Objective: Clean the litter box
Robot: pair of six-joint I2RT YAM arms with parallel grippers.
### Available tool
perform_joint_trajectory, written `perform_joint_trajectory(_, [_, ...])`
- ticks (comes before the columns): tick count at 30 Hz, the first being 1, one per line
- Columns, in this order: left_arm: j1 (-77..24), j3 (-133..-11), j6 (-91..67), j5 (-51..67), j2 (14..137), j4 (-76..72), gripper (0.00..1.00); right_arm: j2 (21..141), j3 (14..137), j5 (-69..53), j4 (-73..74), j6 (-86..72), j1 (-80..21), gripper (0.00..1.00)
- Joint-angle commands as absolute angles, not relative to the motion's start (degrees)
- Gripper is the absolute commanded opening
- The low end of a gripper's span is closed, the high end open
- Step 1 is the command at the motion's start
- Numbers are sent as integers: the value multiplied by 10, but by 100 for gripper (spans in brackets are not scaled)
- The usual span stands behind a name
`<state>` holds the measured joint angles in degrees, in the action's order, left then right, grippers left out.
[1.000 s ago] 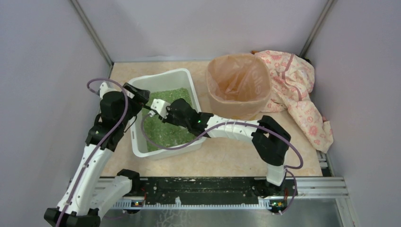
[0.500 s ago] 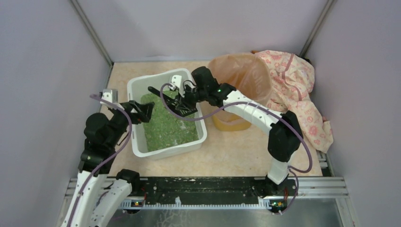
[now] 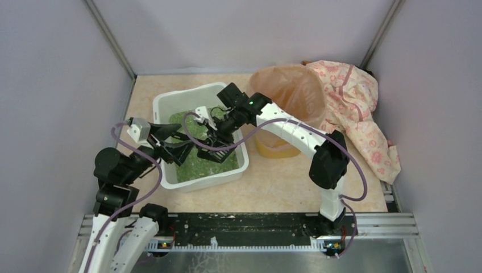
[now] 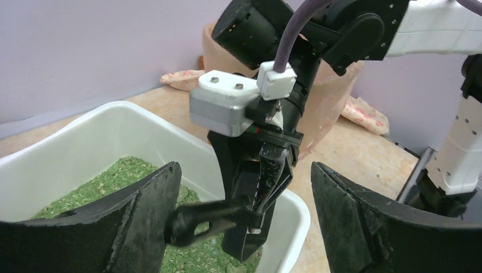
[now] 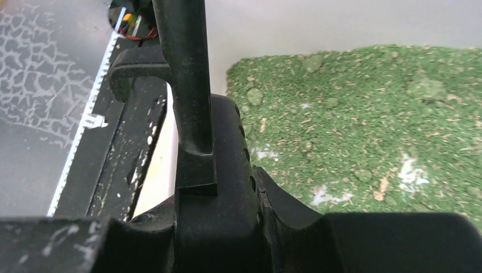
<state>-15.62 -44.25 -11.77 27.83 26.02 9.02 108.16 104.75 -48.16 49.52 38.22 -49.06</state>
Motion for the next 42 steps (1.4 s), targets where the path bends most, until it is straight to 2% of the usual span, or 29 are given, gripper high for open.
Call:
perform_joint_trajectory(1, [-156,-448,-96,354,276,63,87,1080,1085,-514,544,427,-506,0])
perform_joint_trajectory(5, [-156,-440,-95,354,281,69,72,1065,1076,-527,538,430,-507,0])
perform_joint_trajectory(8, [-156,-436,-100,356,279,59,71,1058,1078,-543,544,439,-507,0])
perform_joint_trajectory(14, [-156,-462,-91,342,273,95,82,1048,1096,-568,554,448,-503,0])
perform_joint_trajectory(18, [-156,-482,-70,309,269,145,94,1035,1095,-567,554,445,-504,0])
perform_joint_trajectory(20, [-156,-498,-66,309,280,169,96,1033,1100,-568,568,452,-504,0])
perform_joint_trajectory(23, [-156,-511,-79,343,301,172,92,1031,1098,-568,578,458,-507,0])
perform_joint_trajectory(26, [-156,-504,-100,380,315,142,84,1025,1094,-569,586,465,-513,0])
perform_joint_trajectory(31, [-156,-496,-110,427,323,118,55,1006,1083,-577,599,485,-515,0])
perform_joint_trajectory(37, [-156,-491,-120,474,310,102,37,1012,1106,-595,633,510,-514,0])
perform_joint_trajectory(39, [-156,-490,-118,477,309,107,23,1018,1116,-603,648,519,-515,0])
perform_joint_trajectory(41, [-156,-489,-117,482,309,108,2,1023,1120,-605,652,520,-514,0])
perform_joint_trajectory(42, [-156,-488,-116,482,308,108,0,1025,1120,-605,652,520,-514,0])
